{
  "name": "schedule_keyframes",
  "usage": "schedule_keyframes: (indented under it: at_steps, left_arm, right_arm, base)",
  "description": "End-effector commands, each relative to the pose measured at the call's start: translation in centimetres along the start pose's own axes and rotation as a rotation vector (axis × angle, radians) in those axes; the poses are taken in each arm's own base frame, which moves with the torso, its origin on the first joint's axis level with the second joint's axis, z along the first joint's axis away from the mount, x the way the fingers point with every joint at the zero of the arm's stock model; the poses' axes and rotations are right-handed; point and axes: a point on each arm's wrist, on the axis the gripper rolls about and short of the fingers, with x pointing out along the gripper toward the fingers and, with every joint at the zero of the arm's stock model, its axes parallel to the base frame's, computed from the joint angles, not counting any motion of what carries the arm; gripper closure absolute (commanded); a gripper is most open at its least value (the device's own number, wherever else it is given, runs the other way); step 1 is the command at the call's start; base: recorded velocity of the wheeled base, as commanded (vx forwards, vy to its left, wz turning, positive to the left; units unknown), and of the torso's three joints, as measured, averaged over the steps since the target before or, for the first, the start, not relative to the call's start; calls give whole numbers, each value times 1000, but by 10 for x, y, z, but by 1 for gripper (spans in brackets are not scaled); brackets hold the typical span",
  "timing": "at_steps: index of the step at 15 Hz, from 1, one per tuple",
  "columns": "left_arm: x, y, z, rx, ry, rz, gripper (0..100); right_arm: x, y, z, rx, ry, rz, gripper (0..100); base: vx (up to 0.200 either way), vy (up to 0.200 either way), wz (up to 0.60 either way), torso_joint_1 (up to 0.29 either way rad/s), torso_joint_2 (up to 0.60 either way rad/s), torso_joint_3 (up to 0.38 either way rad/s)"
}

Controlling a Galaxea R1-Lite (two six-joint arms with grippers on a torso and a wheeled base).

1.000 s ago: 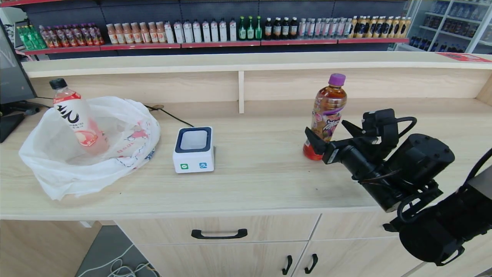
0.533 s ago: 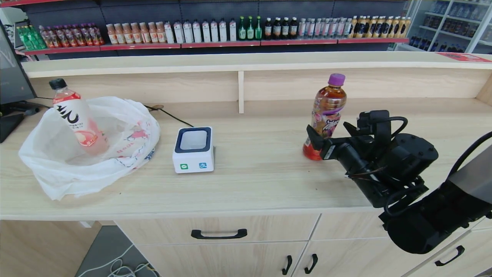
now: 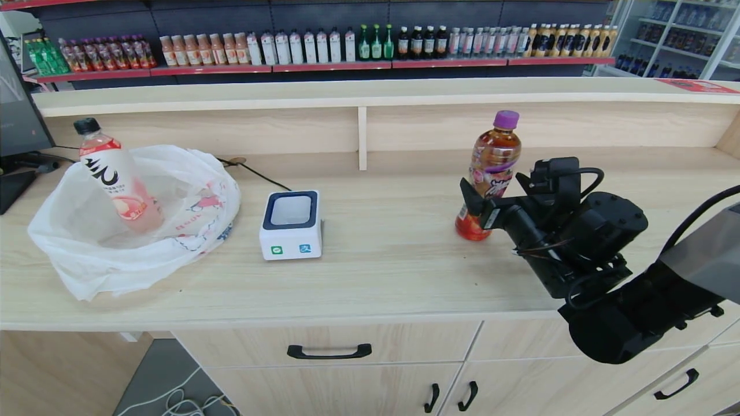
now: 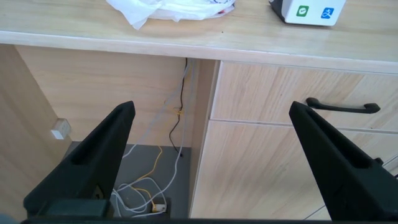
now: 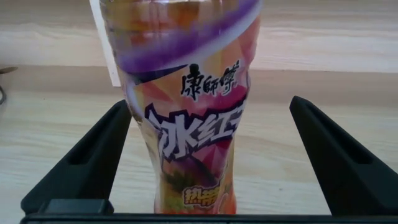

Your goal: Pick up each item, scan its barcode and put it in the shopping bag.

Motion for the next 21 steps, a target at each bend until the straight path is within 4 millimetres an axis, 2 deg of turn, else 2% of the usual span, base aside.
schedule_keyframes:
  at_steps: [1, 8, 19, 20, 21]
  left_arm:
    - [0, 0, 0, 0, 0, 1, 0]
    - [0, 0, 0, 0, 0, 1, 0]
    - [0, 0, 0, 0, 0, 1, 0]
    - [0, 0, 0, 0, 0, 1, 0]
    - [0, 0, 0, 0, 0, 1, 0]
  right_arm:
    - [7, -3, -6, -3, -1, -13, 0]
    - [23, -1, -8, 4, -43, -20, 0]
    - [29, -1, -11, 17, -53, -17, 0]
    - [29, -2, -11, 19, -54, -20, 100]
    - [29, -3, -11, 17, -54, -25, 100]
  base:
    - [0, 0, 0, 0, 0, 0]
    - [0, 0, 0, 0, 0, 0]
    - [0, 0, 0, 0, 0, 0]
    - [0, 0, 0, 0, 0, 0]
    - [0, 0, 0, 0, 0, 0]
